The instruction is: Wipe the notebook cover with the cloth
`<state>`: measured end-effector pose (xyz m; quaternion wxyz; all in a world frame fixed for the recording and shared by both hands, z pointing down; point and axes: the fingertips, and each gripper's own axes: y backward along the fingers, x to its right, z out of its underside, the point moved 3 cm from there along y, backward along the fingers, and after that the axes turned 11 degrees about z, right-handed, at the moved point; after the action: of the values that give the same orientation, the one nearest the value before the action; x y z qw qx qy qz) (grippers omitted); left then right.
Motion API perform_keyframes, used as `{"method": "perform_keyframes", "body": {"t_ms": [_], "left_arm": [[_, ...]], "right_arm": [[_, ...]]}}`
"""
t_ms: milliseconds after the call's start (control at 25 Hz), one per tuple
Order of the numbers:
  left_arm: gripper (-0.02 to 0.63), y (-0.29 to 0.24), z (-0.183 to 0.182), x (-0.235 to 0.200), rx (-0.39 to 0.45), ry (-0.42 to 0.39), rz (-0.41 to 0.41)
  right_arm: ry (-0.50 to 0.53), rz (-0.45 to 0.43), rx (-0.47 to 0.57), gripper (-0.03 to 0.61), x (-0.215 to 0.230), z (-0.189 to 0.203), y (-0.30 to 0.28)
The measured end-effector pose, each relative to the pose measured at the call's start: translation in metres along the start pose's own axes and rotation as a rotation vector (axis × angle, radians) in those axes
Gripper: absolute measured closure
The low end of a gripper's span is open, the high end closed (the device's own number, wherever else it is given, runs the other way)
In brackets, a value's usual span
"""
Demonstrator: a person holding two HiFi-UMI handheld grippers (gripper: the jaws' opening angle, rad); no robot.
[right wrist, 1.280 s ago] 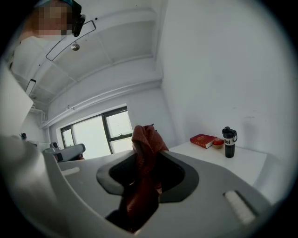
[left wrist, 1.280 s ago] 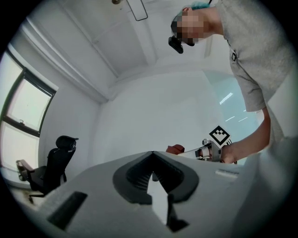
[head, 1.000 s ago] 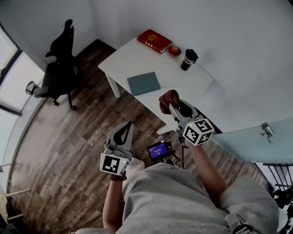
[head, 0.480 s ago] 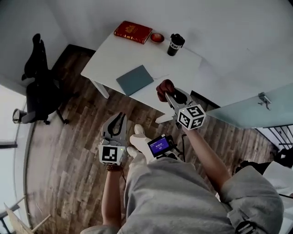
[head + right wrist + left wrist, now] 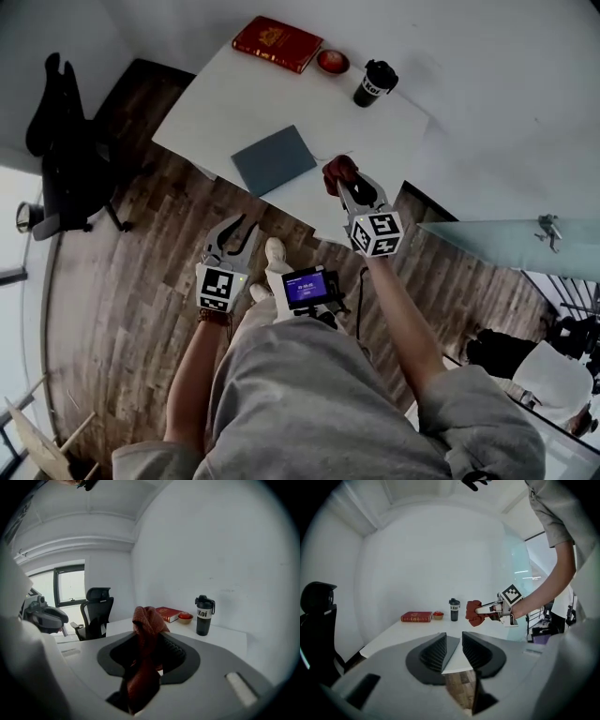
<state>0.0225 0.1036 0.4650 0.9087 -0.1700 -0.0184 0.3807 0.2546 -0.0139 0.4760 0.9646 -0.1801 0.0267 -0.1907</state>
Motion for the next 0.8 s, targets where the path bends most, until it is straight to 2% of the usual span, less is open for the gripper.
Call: {"method": "perform_keyframes", "body": {"t_ms": [240, 400, 560, 800], "left_arm": [[0.461, -0.046, 0.044, -0.039, -0.142, 0.023, 0.016], [0.442, -0.076, 0.065, -0.054, -0.193, 0.042, 0.021], [0.429, -0.092, 0.095, -0.065, -0.25, 0.052, 0.072], [0.386, -0.099, 0.136, -0.084, -0.35, 0.132, 0.129]], "right_arm": [[-0.021, -0.065, -0.058, 0.437, -0.002, 0.032, -0.062], [0.023, -0.099, -0.098, 0.437, 0.004, 0.042, -0.097], [0.054, -0.114, -0.15, 0.436, 0.005, 0.053, -0.125], [0.119, -0.117, -0.275, 0.436, -0.001, 0.076, -0.152]]}}
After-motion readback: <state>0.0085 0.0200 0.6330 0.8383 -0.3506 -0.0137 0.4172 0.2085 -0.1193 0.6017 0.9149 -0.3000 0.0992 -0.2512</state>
